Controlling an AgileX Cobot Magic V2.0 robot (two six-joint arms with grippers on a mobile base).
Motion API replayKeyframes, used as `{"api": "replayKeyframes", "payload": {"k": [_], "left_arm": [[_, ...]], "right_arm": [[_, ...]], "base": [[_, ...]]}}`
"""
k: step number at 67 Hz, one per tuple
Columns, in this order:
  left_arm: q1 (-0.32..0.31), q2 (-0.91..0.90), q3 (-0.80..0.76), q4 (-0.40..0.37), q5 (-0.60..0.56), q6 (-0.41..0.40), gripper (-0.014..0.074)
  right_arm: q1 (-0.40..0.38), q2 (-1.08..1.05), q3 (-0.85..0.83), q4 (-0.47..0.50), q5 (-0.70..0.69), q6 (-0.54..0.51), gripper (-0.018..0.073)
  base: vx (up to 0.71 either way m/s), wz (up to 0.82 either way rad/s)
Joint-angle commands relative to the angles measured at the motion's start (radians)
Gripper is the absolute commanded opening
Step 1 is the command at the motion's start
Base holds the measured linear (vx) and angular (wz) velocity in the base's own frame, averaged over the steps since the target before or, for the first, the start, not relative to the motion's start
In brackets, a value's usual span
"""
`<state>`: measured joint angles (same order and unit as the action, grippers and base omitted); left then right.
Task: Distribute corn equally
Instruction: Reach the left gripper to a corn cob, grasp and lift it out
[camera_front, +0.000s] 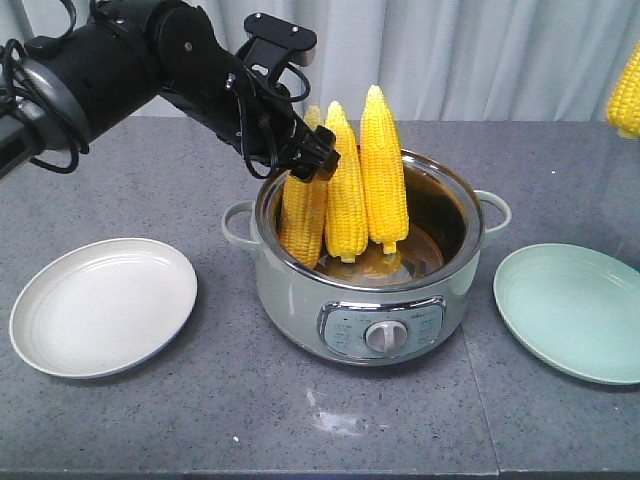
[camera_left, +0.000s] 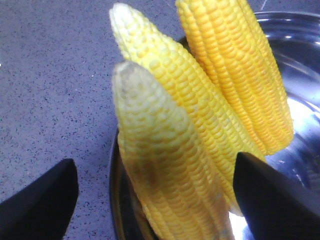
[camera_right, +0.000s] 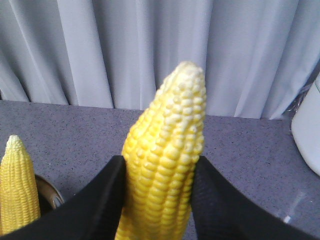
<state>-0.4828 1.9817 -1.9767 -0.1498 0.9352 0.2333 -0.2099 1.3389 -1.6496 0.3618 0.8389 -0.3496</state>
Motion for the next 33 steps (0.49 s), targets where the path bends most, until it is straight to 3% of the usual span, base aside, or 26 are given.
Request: {"api": "replayKeyframes", "payload": {"k": [1,21,33], "left_arm": [[-0.006,-0.044,-0.032,0.011,-0.058,-0.02,0.0598],[-0.006,-0.028,-0.032,0.022,-0.08,-0.021,0.0582],[-0.006,-0.028,-0.032,0.017,-0.079,-0.02,0.0489]], "right_arm": [[-0.006,-0.027,-0.031,0.013,-0.065,-0.002,-0.0009],[-0.006,-0.027,-0.031,0.013,-0.065,-0.002,-0.0009],[-0.006,-0.027,-0.031,0.013,-0.065,-0.002,-0.0009]], "base": [[0.0,0.0],[0.0,0.0],[0.0,0.0]]}}
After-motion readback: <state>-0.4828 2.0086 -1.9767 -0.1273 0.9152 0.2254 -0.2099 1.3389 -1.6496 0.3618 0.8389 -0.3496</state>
